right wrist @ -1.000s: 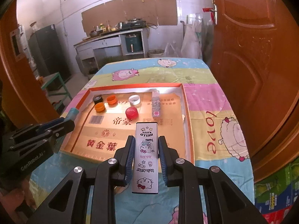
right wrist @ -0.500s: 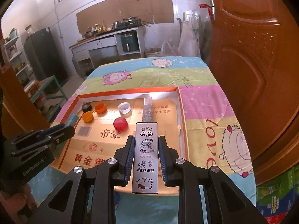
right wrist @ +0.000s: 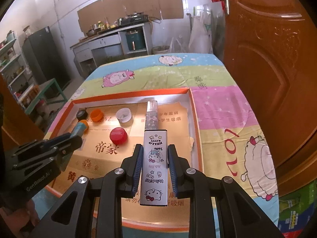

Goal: Organize rigid objects
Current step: 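Lower the teal tube into the box lid while the right tool lowers the Hello Kitty box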

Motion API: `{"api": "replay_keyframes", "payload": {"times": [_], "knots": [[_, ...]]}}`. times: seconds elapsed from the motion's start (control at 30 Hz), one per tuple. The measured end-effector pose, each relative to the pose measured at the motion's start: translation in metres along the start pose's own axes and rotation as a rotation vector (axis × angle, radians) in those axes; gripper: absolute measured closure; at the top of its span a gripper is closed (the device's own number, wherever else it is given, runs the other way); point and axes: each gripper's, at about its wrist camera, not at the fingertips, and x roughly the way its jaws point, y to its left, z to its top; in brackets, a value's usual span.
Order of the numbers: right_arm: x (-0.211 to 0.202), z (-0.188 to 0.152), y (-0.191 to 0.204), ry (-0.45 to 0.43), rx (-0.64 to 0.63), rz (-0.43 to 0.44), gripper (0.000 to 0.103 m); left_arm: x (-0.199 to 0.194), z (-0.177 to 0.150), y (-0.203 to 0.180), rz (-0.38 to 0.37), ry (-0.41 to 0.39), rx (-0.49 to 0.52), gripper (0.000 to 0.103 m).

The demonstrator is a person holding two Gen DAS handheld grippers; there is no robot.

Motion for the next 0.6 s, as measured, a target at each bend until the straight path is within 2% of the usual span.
{"api": "replay_keyframes", "payload": {"times": [0.6], "knots": [[0.033,-0.004,-0.007,0.049,0.016,0.000,0.077,0.033,-0.001,0.000,0.030,0.044,0.016,0.080]]}}
